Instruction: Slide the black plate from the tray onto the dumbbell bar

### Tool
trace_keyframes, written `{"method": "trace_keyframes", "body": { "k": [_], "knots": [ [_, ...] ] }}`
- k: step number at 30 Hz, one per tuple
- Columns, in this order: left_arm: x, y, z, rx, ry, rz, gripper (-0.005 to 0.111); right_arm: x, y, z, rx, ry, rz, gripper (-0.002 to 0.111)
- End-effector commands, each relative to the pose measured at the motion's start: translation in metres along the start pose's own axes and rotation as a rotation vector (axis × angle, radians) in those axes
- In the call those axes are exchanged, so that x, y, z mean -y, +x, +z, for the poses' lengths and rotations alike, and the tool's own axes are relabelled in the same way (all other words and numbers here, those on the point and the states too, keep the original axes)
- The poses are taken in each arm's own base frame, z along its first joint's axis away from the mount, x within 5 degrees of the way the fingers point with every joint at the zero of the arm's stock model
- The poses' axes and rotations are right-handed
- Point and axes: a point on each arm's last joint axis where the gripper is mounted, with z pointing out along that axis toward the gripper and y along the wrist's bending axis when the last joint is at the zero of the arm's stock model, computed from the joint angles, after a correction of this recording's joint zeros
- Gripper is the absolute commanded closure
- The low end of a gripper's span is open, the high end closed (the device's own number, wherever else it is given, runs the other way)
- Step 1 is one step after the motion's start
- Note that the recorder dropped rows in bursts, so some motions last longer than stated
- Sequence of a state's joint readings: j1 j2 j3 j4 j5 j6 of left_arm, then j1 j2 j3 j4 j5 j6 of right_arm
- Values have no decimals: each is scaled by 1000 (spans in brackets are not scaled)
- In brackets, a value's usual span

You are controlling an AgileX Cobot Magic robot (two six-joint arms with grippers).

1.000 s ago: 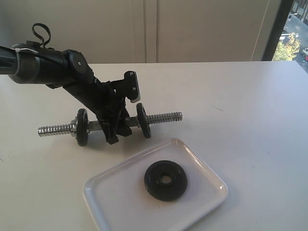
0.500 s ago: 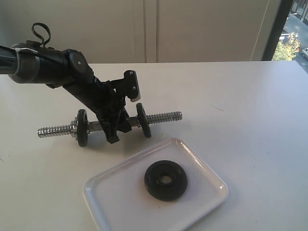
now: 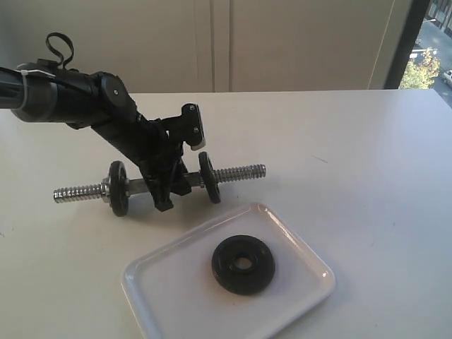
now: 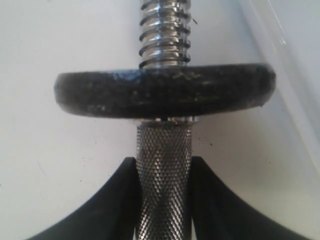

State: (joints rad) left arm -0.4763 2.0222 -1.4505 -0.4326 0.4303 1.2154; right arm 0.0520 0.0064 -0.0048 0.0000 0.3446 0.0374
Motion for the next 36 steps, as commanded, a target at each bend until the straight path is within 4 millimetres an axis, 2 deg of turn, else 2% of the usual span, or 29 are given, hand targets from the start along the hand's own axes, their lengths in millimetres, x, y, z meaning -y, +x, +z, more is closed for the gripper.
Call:
{"method": "trace_keyframes", "body": {
  "k": [1, 5, 16, 19, 27, 31, 36],
  "knots": [
    [-1, -16, -29, 58, -23, -15, 107, 0, 0, 0, 11, 2, 2, 108],
    [0, -17, -32, 60, -16, -16, 107, -4, -1, 0, 27, -45, 201, 108],
    [-2, -20, -39, 76, -48, -14, 107, -2, -20, -3, 240, -45, 198, 108],
    [-3, -22, -42, 84, -67, -25, 107, -1, -31, -6, 353, -72, 354, 108],
    [-6, -24, -53, 98, -93, -31, 107, 2, -43, -12, 512, -91, 425, 108],
    [-7, -23, -57, 100, -100, -34, 107, 2, -43, -11, 501, -110, 497, 108],
    [-7, -22, -58, 98, -94, -37, 107, -2, -28, -2, 268, -84, 490, 108]
  ]
}}
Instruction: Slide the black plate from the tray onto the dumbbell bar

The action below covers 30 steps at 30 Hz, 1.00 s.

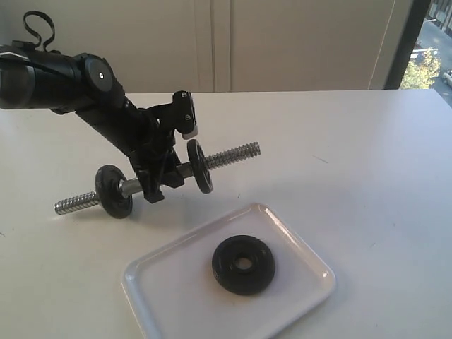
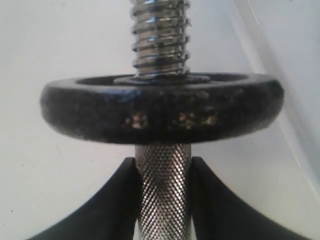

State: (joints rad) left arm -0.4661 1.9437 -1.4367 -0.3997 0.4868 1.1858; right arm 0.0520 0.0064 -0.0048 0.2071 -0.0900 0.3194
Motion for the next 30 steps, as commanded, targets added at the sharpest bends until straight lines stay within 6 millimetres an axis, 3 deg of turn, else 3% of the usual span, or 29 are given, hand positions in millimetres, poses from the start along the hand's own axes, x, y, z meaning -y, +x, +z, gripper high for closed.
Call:
{"method": "trace_keyframes", "body": {
  "k": [1, 6, 10, 14, 19, 23, 27, 30],
  "knots": [
    [-9, -17, -29, 96, -90, -43, 107, 3, 10, 5, -183, 71, 3, 108],
    [-8, -17, -28, 93, -78, -39, 107, -8, -3, 31, -382, 141, -87, 108],
    [-8, -16, -27, 90, -74, -38, 107, -26, -12, 70, -628, 116, -195, 108],
    [-7, -16, -27, 89, -72, -37, 107, -54, -6, 113, -849, -116, -336, 108],
    [-7, -16, -27, 89, -72, -35, 107, -88, 25, 161, -1015, -454, -444, 106],
    [-7, -16, -27, 89, -72, -35, 107, -106, 52, 185, -1106, -579, -512, 87],
    [-8, -16, -27, 89, -74, -35, 107, -121, 79, 198, -1175, -656, -588, 53],
    [-8, -16, -27, 90, -77, -35, 107, -125, 97, 202, -1196, -657, -650, 38]
  ]
}}
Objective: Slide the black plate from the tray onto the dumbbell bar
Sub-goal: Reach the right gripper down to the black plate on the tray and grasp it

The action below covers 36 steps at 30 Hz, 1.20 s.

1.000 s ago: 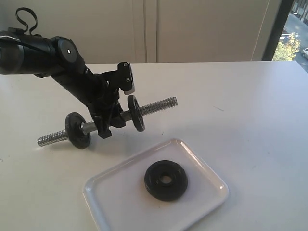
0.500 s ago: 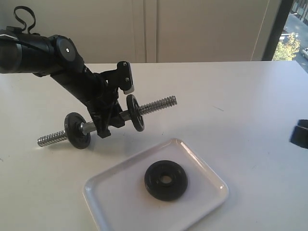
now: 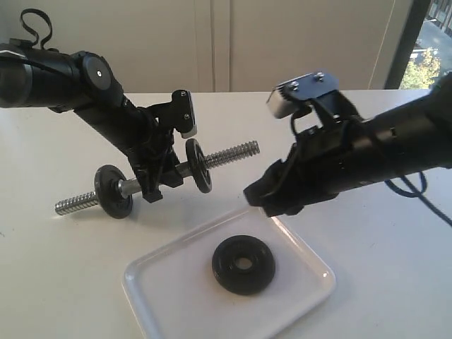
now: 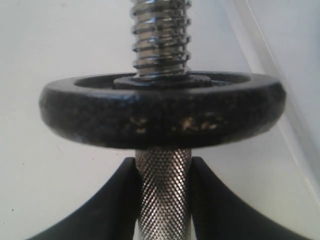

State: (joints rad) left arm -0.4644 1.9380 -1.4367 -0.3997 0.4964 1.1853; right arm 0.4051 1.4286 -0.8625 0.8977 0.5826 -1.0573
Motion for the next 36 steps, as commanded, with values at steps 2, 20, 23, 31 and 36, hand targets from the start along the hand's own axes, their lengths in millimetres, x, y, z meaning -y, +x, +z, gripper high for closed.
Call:
{"method": "trace_keyframes", "body": {
  "k": [2, 20, 23, 31, 36],
  "knots": [
    [-8, -16, -24, 89, -86, -33, 107, -5, 1, 32, -89, 1, -109, 35],
    [-10, -16, -25, 92, -100, -34, 107, -12, 17, 99, -341, 91, -229, 27],
    [-10, -16, -25, 92, -100, -34, 107, -17, 20, 109, -376, 69, -248, 27],
    [-10, -16, -25, 92, -100, -34, 107, -17, 22, 123, -458, 61, -278, 17],
    [-10, -16, -25, 92, -100, -34, 107, -13, 23, 123, -482, 100, -305, 17]
  ]
}}
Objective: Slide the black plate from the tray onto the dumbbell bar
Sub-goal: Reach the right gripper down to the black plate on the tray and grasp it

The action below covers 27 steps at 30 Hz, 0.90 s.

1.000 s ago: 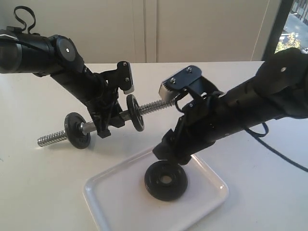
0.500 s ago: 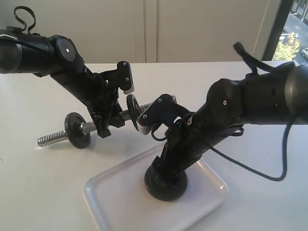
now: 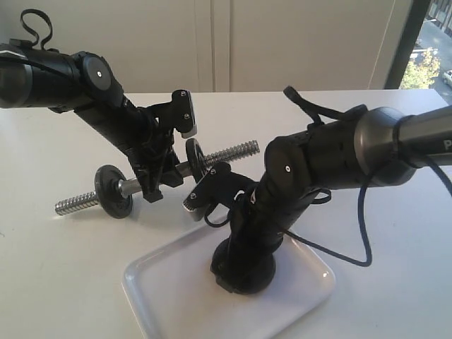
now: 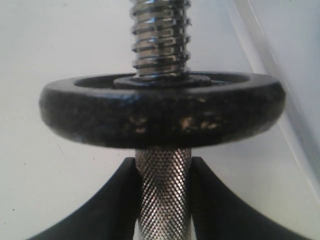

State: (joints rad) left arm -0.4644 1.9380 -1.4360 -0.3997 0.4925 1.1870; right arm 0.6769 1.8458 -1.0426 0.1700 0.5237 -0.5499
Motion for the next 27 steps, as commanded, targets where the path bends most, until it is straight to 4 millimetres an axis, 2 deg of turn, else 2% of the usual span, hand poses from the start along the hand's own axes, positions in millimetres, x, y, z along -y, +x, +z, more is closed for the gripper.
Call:
{"method": "trace_keyframes", "body": {
  "k": [1, 9, 16, 27],
  "knots": [
    [-10, -16, -25, 92, -97, -36, 107, 3, 1, 1, -23, 25, -15, 17],
    [-10, -16, -25, 92, -97, -36, 107, -4, 5, 6, -82, -12, -26, 17],
    [-10, -16, -25, 92, -97, -36, 107, -4, 1, 8, -55, 3, -32, 17],
    [-10, -16, -25, 92, -97, -36, 107, -6, 11, 31, -144, -33, -16, 18]
  ]
}}
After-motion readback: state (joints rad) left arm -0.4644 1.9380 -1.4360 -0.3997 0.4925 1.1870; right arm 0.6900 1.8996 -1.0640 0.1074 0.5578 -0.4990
